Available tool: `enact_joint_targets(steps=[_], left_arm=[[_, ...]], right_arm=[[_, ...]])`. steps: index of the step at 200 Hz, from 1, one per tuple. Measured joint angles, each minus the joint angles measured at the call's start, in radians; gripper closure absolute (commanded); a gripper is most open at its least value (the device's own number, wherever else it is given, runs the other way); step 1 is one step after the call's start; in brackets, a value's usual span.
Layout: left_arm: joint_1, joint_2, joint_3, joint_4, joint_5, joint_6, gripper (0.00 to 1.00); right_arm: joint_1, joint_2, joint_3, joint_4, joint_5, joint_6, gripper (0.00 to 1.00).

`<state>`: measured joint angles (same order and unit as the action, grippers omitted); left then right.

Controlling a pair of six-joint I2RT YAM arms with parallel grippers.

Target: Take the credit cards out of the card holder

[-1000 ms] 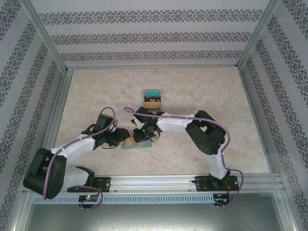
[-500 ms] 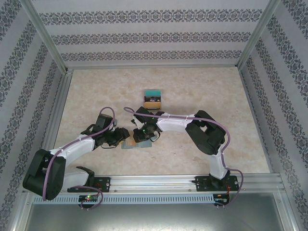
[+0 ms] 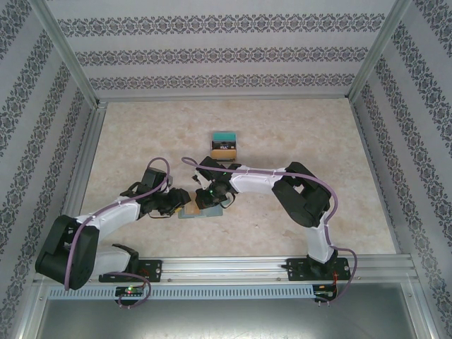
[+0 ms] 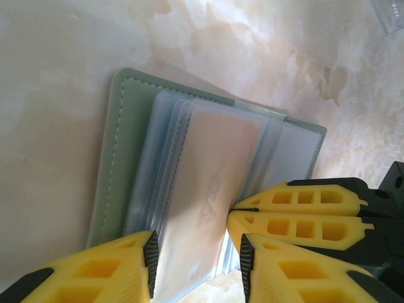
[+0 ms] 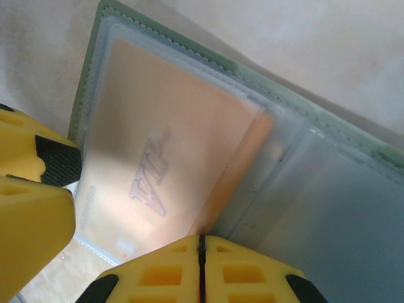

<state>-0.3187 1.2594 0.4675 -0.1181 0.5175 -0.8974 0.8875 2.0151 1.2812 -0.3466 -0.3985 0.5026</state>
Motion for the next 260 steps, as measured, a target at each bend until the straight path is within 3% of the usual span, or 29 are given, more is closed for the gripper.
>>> enact_joint_targets(steps=[127, 260], left_arm=[[0.008, 0.005, -0.019, 0.06, 0.04, 0.0, 0.63], [0.006, -0.018, -0.036, 0.202, 0.164, -0.039, 0.64]], right_arm=[[-0.001, 0.0, 0.0, -0.002, 0.0, 0.0, 0.89], [-0.01, -0.017, -0.035, 0.04, -0.007, 0.018, 0.87]])
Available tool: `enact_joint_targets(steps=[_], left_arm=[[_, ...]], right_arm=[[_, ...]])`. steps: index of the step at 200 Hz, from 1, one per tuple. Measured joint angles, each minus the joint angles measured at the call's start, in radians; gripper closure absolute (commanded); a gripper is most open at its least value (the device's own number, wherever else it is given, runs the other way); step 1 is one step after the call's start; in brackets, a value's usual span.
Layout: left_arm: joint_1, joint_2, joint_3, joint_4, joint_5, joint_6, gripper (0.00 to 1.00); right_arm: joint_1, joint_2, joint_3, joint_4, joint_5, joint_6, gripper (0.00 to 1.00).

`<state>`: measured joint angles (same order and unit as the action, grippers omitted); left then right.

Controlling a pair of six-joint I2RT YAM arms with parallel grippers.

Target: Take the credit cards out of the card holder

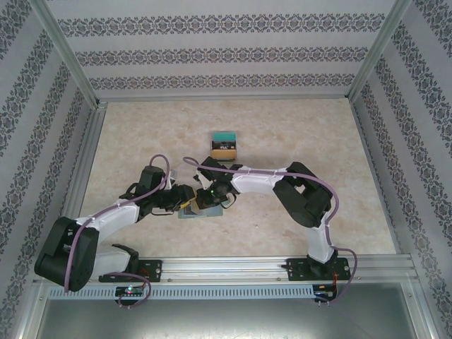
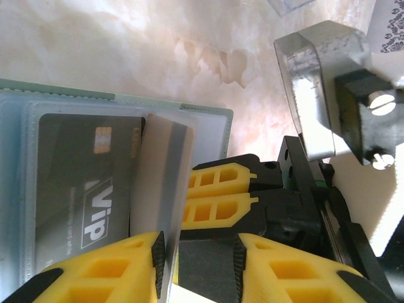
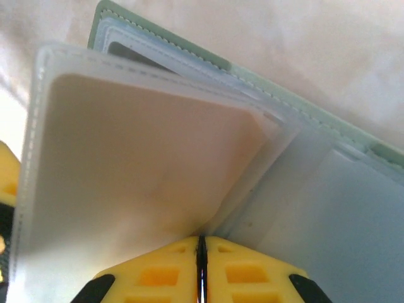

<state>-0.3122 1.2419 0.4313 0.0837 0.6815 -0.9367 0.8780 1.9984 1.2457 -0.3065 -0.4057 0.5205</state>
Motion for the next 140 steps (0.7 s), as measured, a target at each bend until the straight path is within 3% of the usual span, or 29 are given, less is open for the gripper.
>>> enact_joint_targets(steps=[91, 140], left_arm=[[-0.027, 0.071, 0.014, 0.038, 0.001, -0.011, 0.64], [-0.063, 0.14, 0.065, 0.078, 0.004, -0.016, 0.65]], right_arm=[[-0.109, -0.148, -0.216, 0.172, 0.001, 0.114, 0.87], [-0.117, -0.175, -0.252, 0.218, 0.005, 0.145, 0.87]])
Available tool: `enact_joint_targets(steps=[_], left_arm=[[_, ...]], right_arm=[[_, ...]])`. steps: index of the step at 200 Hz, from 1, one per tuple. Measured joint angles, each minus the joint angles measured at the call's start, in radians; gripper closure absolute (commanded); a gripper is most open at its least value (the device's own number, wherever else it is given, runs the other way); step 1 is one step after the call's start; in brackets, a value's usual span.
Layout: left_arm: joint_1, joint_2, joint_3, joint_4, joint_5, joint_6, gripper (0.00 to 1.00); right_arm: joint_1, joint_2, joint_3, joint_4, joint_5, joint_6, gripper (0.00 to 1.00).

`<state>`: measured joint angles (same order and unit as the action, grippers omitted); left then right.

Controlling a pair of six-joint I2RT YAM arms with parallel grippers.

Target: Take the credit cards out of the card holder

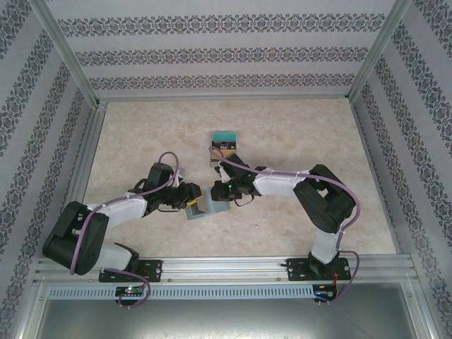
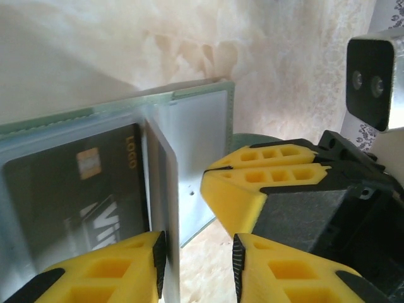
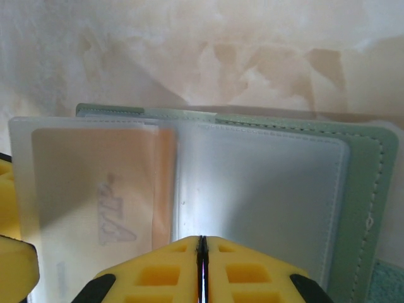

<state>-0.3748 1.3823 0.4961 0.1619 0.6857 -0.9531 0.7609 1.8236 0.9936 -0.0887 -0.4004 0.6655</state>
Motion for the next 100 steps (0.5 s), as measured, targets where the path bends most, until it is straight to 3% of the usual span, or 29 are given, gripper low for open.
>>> enact_joint_targets(steps=[100], left_arm=[[-0.069, 0.114, 0.11, 0.04, -0.008, -0.016, 0.67]], right_arm=[[-0.052, -0.155, -0.097, 0.004, 0.117, 0.021, 0.82]])
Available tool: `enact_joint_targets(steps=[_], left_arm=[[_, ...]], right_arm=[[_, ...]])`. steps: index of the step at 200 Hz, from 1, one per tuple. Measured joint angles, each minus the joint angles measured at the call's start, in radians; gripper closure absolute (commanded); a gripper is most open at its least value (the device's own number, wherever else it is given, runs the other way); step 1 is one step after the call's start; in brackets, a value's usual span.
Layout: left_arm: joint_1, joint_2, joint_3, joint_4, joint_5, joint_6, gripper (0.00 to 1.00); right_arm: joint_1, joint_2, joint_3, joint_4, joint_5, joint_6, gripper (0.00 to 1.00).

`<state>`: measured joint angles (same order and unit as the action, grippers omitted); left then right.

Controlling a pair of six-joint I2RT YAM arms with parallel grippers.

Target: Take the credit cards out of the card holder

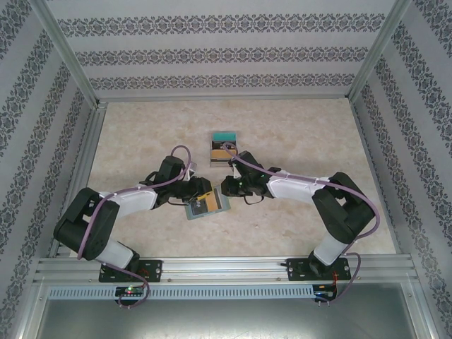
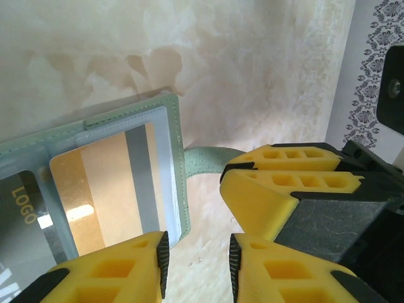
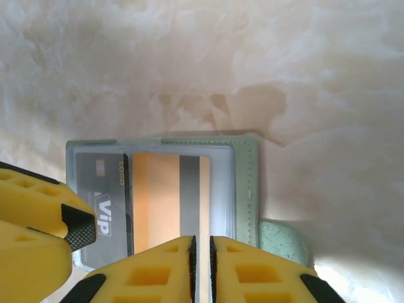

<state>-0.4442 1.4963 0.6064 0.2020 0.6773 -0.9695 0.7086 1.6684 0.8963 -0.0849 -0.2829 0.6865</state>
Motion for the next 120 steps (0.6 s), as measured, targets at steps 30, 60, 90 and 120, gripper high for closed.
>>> enact_joint_targets(steps=[30, 60, 90, 120], left_arm=[[0.003, -0.053, -0.006, -0.054, -0.058, 0.001, 0.67], [0.008, -0.088, -0.019, -0.094, -0.102, 0.0, 0.67], [0.008, -0.071, -0.038, -0.099, -0.106, -0.005, 0.68], [0.008, -0.029, -0.039, -0.1, -0.104, -0.008, 0.7]], right_arm=[[0.003, 0.0, 0.009, -0.022, 0.005, -0.012, 0.83], [0.024, 0.047, 0.076, -0.06, 0.002, -0.042, 0.86], [0.052, 0.102, 0.112, -0.076, -0.004, -0.066, 0.89], [0.069, 0.14, 0.121, -0.111, -0.005, -0.086, 0.89]])
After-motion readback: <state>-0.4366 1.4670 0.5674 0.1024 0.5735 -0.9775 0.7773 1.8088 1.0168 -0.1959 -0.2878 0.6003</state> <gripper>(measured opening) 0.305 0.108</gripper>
